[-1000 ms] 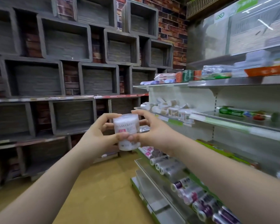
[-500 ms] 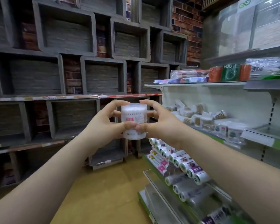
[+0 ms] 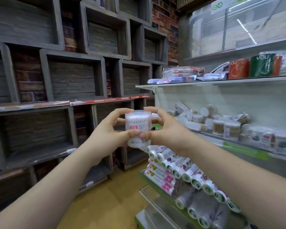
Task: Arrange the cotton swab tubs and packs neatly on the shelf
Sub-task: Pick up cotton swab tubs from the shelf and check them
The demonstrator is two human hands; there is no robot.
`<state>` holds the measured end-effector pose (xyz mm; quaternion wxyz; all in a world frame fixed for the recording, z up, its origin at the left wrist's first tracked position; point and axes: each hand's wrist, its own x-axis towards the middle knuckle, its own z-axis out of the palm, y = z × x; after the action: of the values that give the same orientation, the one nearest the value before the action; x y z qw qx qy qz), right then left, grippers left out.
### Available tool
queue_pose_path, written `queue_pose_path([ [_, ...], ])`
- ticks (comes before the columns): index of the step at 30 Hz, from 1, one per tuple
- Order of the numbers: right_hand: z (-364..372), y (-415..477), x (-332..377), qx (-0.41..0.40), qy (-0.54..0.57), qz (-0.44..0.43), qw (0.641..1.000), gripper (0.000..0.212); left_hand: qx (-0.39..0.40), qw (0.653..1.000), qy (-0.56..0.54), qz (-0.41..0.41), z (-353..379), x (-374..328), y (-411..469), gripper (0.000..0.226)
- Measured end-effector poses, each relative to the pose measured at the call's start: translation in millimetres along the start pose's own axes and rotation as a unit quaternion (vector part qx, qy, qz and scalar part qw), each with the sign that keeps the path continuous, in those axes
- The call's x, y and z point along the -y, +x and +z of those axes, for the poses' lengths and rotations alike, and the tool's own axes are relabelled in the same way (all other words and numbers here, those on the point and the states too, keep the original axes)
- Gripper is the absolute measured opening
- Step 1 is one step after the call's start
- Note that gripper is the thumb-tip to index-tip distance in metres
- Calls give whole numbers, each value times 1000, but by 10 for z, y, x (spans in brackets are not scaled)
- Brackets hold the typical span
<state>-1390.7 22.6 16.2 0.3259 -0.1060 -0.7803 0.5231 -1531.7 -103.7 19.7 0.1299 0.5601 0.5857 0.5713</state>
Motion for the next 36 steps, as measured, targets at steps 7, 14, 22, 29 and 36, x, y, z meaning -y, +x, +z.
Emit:
queue_pose_path([
  [7, 191, 766, -280, -45, -16, 30, 998, 69, 46, 997, -61, 14, -402, 645, 712, 48],
  [14, 118, 1446, -754, -64, -49, 53, 995, 70, 64, 994, -89, 11, -455, 1362, 1406, 57],
  [22, -263, 2488, -1149, -102, -40, 43, 993, 71, 95, 991, -86, 33, -504, 1830, 2632, 50],
  [29, -626, 3056, -1506, -138, -29, 53, 989, 71, 129, 983, -122, 47, -324, 2257, 3455, 49],
  [36, -969, 3157, -1801, -224, -85, 85, 967, 72, 213, 960, -172, 53, 110, 2598, 4005, 50],
])
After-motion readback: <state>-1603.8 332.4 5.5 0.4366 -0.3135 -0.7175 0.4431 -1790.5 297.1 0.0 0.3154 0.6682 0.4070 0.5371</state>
